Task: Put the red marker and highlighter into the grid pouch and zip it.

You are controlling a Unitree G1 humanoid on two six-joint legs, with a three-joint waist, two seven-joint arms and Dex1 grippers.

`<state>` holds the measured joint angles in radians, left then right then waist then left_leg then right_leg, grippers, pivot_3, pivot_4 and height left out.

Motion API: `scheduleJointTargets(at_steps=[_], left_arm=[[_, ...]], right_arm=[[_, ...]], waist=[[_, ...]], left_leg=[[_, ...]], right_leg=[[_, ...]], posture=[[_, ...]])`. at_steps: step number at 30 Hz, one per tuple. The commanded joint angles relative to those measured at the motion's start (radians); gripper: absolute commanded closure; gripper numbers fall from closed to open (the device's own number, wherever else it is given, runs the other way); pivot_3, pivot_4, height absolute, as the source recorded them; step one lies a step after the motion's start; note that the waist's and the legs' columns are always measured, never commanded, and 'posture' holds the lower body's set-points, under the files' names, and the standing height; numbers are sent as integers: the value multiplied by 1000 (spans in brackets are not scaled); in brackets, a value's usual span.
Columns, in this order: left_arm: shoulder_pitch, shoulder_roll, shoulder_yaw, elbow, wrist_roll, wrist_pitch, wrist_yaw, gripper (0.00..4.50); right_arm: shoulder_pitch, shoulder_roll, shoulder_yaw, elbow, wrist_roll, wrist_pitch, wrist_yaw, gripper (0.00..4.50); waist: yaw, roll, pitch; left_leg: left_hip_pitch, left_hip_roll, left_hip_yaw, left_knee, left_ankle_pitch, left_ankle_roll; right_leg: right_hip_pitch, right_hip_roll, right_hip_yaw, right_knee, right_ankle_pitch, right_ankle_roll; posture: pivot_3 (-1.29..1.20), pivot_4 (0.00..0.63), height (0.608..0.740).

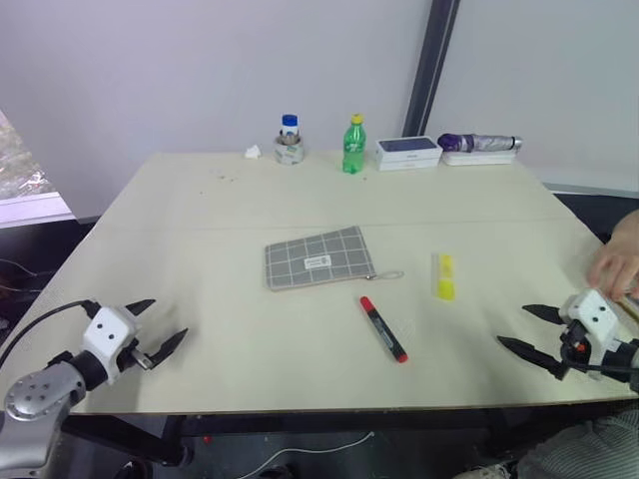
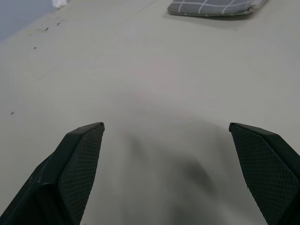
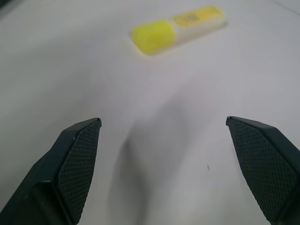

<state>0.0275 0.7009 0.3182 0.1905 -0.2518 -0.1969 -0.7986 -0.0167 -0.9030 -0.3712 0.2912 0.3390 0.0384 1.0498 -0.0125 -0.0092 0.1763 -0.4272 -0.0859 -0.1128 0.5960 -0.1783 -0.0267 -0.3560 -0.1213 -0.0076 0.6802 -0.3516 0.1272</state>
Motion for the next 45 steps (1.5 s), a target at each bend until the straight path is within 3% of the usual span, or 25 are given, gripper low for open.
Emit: scheduleJointTargets(at_steps=[1, 7, 16, 19, 26, 32, 38, 45], left_arm=[[-7, 15, 32, 16, -5, -55, 0, 0], [-67, 29, 18, 83, 31, -77, 23, 0], [-241, 41, -45, 259, 89, -201, 13, 0], [-318, 39, -92, 350, 128, -273, 5, 0], [-532, 59, -220, 601, 307, -550, 68, 0], [-663, 54, -368, 787, 527, -733, 219, 0], [-792, -5, -482, 922, 653, -807, 352, 0], [-875, -38, -642, 982, 837, -837, 506, 0]], right_arm=[[-15, -21, -33, 4, 5, -29, 5, 63], [-52, 0, -1, -27, 5, -17, -11, 63], [-251, 112, 114, -39, -14, 27, -104, 63], [-376, 207, 163, -7, -29, 46, -175, 927], [-568, 386, 296, 103, -190, -36, -366, 4425], [-717, 511, 394, 292, -339, -99, -551, 4425], [-876, 574, 529, 559, -521, -175, -676, 4425], [-957, 612, 581, 727, -587, -241, -715, 4425]], waist=[[0, 0, 0], [1, 0, 0], [-3, 0, 0], [-7, 0, 0], [-4, 0, 0], [-9, 0, 0], [-15, 0, 0], [-19, 0, 0]], left_leg=[[0, 0, 0, 0, 0, 0], [0, 0, 0, 0, 0, 0], [0, 0, 0, 0, 0, 0], [0, 0, 0, 0, 0, -1], [0, -1, 0, 0, 1, -1], [0, -2, 0, 0, 1, -1], [0, -2, -1, 0, 3, -4], [0, -3, -1, 0, 4, -5]], right_leg=[[0, 0, 0, 0, 0, 0], [0, 0, 0, 0, 0, 0], [0, 0, 0, 0, 0, 0], [-1, 1, 0, 1, 0, 0], [-1, 1, 0, 2, 0, 0], [-2, 1, 0, 3, 0, 1], [-3, 1, 0, 5, 0, 1], [-3, 1, 0, 5, 0, 1]], posture=[[0, 150, 740], [0, 150, 740], [0, 150, 740], [0, 150, 740], [0, 150, 740], [0, 150, 740], [0, 150, 740], [0, 150, 740]])
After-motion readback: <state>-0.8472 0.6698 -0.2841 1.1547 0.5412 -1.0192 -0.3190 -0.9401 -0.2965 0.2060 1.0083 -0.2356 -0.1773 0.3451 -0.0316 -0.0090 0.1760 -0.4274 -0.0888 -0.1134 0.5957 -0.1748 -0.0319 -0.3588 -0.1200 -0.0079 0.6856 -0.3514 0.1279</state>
